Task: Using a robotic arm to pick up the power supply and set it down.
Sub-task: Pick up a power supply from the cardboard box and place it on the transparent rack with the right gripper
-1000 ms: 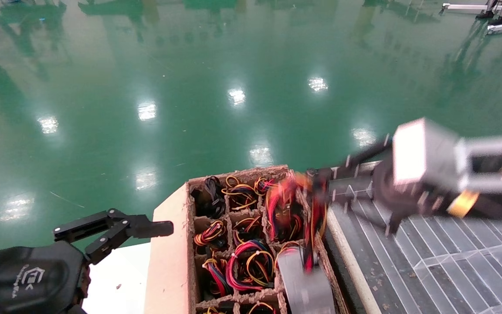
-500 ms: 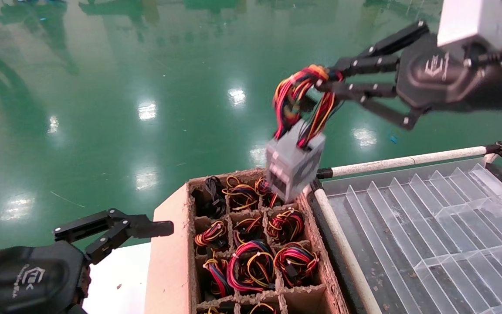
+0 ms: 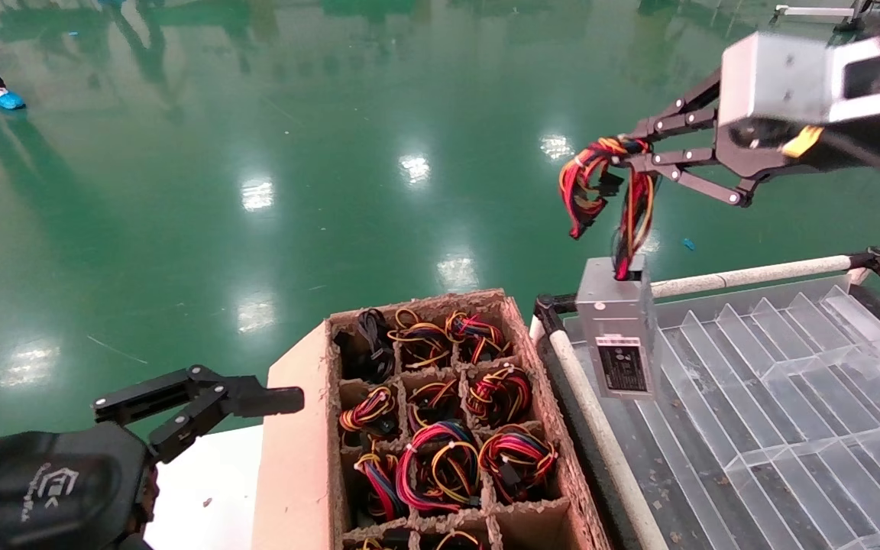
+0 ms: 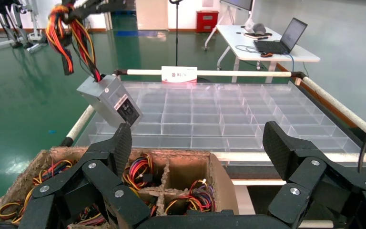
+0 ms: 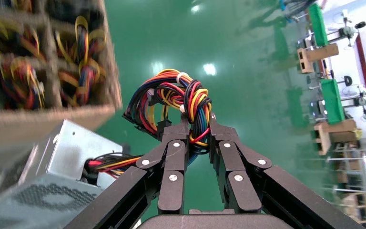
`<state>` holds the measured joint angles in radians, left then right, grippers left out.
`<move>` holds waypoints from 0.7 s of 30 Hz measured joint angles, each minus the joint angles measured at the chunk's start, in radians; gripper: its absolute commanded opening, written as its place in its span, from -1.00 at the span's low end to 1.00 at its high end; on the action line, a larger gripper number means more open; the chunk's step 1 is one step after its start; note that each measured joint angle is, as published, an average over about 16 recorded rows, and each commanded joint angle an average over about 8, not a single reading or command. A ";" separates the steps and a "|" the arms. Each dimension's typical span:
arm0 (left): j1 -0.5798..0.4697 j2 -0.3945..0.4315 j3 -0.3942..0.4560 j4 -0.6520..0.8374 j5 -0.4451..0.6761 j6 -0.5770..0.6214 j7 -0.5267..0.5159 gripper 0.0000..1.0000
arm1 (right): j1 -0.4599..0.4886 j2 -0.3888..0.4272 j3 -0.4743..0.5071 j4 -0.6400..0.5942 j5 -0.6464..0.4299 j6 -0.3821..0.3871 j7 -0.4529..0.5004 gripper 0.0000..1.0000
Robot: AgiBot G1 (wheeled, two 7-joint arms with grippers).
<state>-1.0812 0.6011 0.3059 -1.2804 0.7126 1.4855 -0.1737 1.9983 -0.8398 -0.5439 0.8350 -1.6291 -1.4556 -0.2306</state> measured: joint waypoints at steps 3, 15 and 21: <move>0.000 0.000 0.000 0.000 0.000 0.000 0.000 1.00 | 0.000 -0.011 -0.020 -0.003 -0.040 0.018 -0.043 -1.00; 0.000 0.000 0.001 0.000 0.000 0.000 0.000 1.00 | -0.041 -0.056 -0.078 0.045 -0.171 0.141 -0.156 -1.00; 0.000 0.000 0.001 0.000 -0.001 0.000 0.000 1.00 | -0.077 -0.072 -0.098 0.090 -0.228 0.218 -0.195 -1.00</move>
<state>-1.0815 0.6008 0.3068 -1.2804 0.7120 1.4851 -0.1732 1.9217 -0.9119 -0.6420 0.9249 -1.8569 -1.2374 -0.4261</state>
